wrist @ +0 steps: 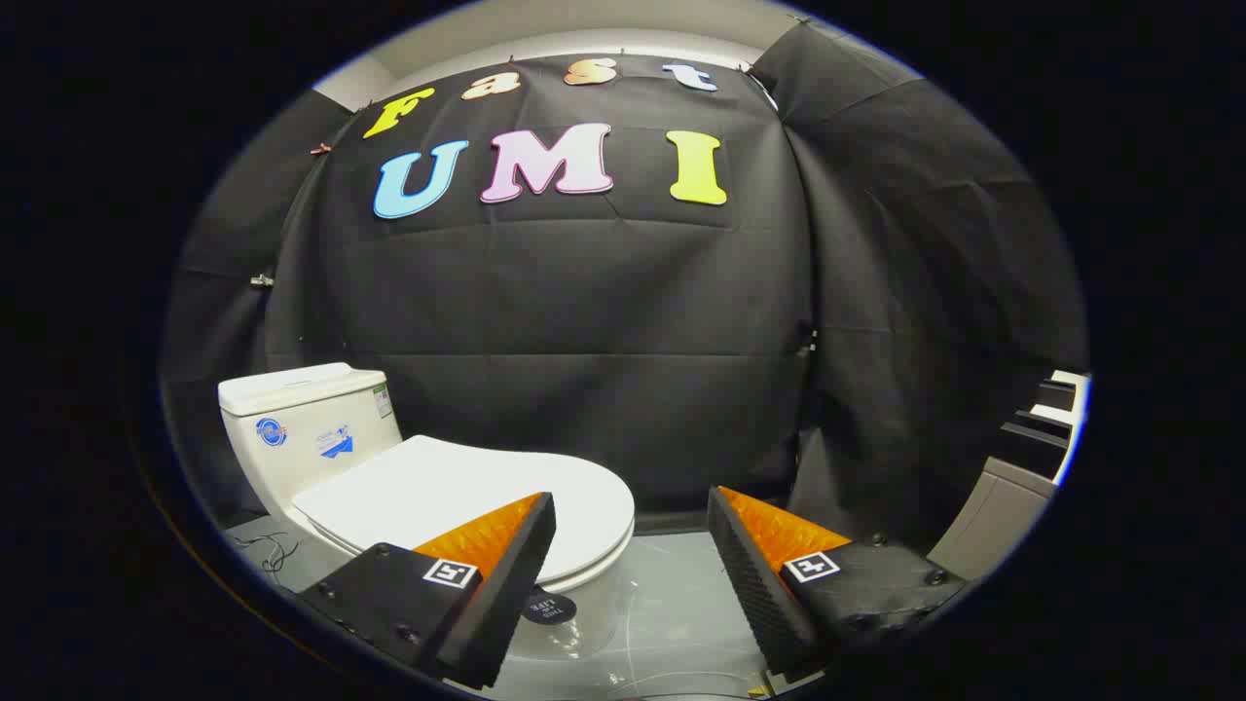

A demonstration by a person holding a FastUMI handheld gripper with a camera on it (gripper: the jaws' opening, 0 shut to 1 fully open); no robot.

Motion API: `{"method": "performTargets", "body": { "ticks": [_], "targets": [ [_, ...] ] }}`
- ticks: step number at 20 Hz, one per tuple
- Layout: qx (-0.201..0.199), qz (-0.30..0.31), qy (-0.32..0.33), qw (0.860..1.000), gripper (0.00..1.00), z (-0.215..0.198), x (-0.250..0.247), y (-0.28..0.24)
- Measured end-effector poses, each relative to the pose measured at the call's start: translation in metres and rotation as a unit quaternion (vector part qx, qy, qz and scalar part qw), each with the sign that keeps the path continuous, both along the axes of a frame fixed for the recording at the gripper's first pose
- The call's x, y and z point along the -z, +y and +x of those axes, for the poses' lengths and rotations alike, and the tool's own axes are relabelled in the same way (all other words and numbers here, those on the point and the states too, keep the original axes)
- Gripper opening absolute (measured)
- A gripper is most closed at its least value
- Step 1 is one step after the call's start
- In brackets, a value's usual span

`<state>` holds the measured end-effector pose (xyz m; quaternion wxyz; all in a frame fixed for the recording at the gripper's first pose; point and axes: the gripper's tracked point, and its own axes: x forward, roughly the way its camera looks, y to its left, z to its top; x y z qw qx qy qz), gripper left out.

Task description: Open the toilet lid.

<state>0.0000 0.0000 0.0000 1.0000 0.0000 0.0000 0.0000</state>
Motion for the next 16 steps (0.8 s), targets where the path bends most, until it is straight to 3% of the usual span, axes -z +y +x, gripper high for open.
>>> {"method": "performTargets", "body": {
  "ticks": [16],
  "targets": [
    [-0.004,0.009,0.010,1.000,0.98,0.0007,0.0055,-0.0012]
  ]
}}
